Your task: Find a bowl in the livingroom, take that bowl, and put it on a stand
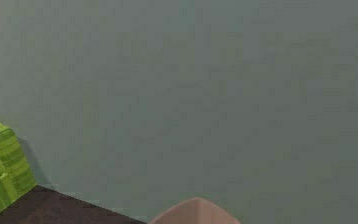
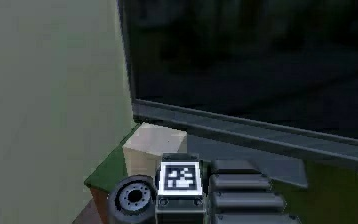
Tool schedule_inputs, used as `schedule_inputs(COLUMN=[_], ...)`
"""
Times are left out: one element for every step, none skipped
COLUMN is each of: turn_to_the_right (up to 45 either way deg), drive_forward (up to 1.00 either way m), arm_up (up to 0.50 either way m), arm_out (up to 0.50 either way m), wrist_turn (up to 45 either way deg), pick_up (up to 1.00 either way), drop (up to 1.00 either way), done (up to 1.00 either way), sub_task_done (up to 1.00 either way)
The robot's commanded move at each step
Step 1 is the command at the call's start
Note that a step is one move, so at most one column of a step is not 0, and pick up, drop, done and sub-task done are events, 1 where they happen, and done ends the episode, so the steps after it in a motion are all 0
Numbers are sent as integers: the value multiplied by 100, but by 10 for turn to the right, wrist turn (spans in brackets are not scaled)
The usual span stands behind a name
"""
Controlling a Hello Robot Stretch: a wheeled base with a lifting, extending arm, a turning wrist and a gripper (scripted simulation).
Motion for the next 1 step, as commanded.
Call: schedule_inputs(turn_to_the_right=[450], drive_forward=[0], arm_up=[0], arm_out=[0], wrist_turn=[0], pick_up=[0], drop=[0], done=[0], sub_task_done=[0])
